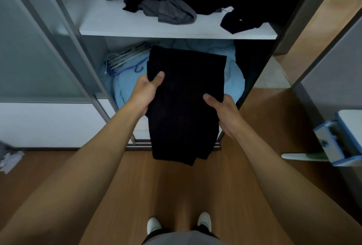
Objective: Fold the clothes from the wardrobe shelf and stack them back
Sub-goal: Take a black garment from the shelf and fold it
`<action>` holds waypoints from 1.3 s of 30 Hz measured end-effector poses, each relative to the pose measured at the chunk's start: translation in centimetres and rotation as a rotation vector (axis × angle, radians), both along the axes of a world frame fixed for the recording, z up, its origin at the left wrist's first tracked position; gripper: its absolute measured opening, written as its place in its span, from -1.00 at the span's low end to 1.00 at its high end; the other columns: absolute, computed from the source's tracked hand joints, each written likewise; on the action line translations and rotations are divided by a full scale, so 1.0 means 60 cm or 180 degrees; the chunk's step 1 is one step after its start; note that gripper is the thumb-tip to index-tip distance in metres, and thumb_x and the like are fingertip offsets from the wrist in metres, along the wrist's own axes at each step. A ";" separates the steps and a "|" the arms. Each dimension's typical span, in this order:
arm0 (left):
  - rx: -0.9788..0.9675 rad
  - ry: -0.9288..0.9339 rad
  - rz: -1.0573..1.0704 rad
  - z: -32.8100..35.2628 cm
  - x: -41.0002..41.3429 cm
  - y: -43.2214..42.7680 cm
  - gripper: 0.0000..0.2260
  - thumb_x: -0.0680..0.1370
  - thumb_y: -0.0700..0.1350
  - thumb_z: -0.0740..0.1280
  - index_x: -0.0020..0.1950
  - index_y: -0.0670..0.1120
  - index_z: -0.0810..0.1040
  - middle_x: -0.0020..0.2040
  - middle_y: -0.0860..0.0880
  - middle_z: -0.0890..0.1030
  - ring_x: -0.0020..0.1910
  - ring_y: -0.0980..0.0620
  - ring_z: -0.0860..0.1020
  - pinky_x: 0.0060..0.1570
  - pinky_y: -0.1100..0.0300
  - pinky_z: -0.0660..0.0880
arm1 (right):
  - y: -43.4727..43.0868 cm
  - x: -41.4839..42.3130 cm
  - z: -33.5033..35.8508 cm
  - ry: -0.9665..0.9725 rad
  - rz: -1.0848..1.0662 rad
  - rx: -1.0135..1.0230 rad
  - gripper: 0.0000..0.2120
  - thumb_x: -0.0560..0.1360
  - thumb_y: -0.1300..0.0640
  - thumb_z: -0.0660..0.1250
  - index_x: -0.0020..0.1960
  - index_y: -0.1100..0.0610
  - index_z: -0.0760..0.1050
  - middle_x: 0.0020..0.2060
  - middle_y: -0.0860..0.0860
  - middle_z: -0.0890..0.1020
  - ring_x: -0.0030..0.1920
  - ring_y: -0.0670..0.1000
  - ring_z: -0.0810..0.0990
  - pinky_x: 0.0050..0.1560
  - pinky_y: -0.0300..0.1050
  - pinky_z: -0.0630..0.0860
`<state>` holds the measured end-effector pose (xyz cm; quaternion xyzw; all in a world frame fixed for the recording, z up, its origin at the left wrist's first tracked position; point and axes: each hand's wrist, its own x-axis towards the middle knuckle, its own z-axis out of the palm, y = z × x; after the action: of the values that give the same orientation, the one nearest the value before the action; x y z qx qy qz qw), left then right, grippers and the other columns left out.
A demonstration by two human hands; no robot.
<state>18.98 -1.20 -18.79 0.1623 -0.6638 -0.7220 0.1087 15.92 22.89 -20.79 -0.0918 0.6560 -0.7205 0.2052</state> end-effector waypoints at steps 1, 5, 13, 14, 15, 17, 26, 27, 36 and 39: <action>-0.0094 -0.0001 0.0021 0.001 0.002 -0.012 -0.84 0.57 0.11 0.36 0.04 0.08 0.64 -0.05 0.09 0.74 -0.05 0.08 0.71 -0.19 0.28 0.62 | -0.006 0.000 0.007 -0.0036 0.0042 -0.0034 -0.79 0.57 0.04 0.39 0.18 0.05 0.62 0.08 0.04 0.72 0.12 0.03 0.69 0.06 -0.21 0.61; -0.0024 -0.0053 -0.0412 -0.024 0.037 -0.049 -0.56 0.47 0.25 0.44 0.23 0.03 0.61 0.18 0.05 0.69 0.18 0.07 0.64 0.09 0.26 0.58 | -0.012 0.001 0.027 -0.0375 0.0062 -0.0348 -0.78 0.57 0.16 0.38 0.20 0.12 0.59 0.07 0.07 0.73 0.10 0.05 0.70 0.03 -0.17 0.62; 0.1167 -0.0389 -0.1044 -0.094 0.105 0.004 -0.68 0.50 -0.02 0.37 0.23 -0.06 0.57 0.16 -0.03 0.69 0.18 0.07 0.64 0.13 0.26 0.56 | -0.007 0.003 0.061 -0.0866 -0.0291 -0.0835 -0.79 0.53 0.17 0.36 0.14 0.17 0.66 0.10 0.14 0.71 0.10 0.12 0.70 0.12 -0.01 0.63; 0.1153 -0.0338 -0.1076 -0.084 0.099 0.011 -0.69 0.49 -0.04 0.41 0.21 -0.08 0.60 0.14 -0.05 0.70 0.16 0.04 0.65 0.08 0.27 0.57 | -0.008 0.001 0.064 -0.0974 -0.0359 -0.0843 -0.78 0.54 0.14 0.36 0.14 0.17 0.65 0.09 0.14 0.71 0.10 0.12 0.70 0.14 0.01 0.62; 0.1060 -0.0292 -0.1044 -0.071 0.089 0.017 -0.70 0.49 -0.06 0.44 0.20 -0.10 0.61 0.11 -0.06 0.71 0.12 0.02 0.66 0.05 0.27 0.57 | -0.008 -0.003 0.066 -0.1081 -0.0431 -0.0846 -0.76 0.55 0.11 0.35 0.16 0.16 0.63 0.08 0.14 0.71 0.09 0.12 0.70 0.14 0.01 0.61; 0.0829 -0.0232 -0.0828 -0.041 0.069 0.025 -0.72 0.52 -0.08 0.45 0.19 -0.15 0.62 0.05 -0.08 0.73 0.05 -0.01 0.68 -0.01 0.25 0.59 | -0.007 -0.015 0.068 -0.1201 -0.0554 -0.0775 -0.74 0.57 0.04 0.34 0.19 0.15 0.61 0.07 0.12 0.72 0.08 0.11 0.71 0.09 -0.02 0.63; 0.0570 -0.0226 0.0017 0.002 0.035 0.040 -0.76 0.56 0.07 0.41 -0.01 -0.10 0.67 -0.20 -0.05 0.74 -0.21 -0.01 0.72 -0.30 0.23 0.59 | -0.007 0.042 -0.014 -0.0702 -0.0229 -0.0071 -0.55 0.54 -0.15 0.38 0.33 0.06 0.53 0.16 0.01 0.69 0.20 -0.01 0.65 0.23 -0.13 0.54; 0.0556 -0.0224 0.0088 0.004 0.035 0.038 -0.75 0.56 0.09 0.41 -0.02 -0.09 0.67 -0.20 -0.05 0.74 -0.21 0.00 0.72 -0.32 0.23 0.59 | -0.017 0.050 -0.022 -0.0428 -0.0357 0.0199 -0.60 0.55 -0.05 0.41 0.32 0.10 0.54 0.12 0.02 0.71 0.16 -0.01 0.67 0.16 -0.17 0.58; 0.0175 -0.0384 -0.0152 -0.005 0.038 -0.047 -0.62 0.51 0.27 0.34 0.10 0.01 0.67 0.01 0.00 0.74 0.03 0.03 0.70 -0.02 0.18 0.58 | -0.021 0.042 -0.014 -0.0579 -0.0223 -0.0163 -0.71 0.58 0.25 0.35 0.30 0.19 0.53 0.14 0.11 0.69 0.18 0.08 0.66 0.23 -0.05 0.57; 0.0408 -0.0610 -0.0607 -0.041 0.056 -0.057 -0.59 0.53 0.33 0.27 0.18 0.10 0.63 0.16 0.09 0.69 0.16 0.15 0.64 0.12 0.24 0.47 | -0.019 0.040 -0.009 -0.0842 -0.0228 -0.0586 -0.70 0.57 0.27 0.34 0.30 0.21 0.54 0.15 0.14 0.69 0.19 0.11 0.66 0.21 -0.05 0.59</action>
<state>22.34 -4.62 -21.23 0.1733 -0.6360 -0.7512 -0.0348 18.34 21.76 -21.30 0.0089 0.5573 -0.7902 0.2547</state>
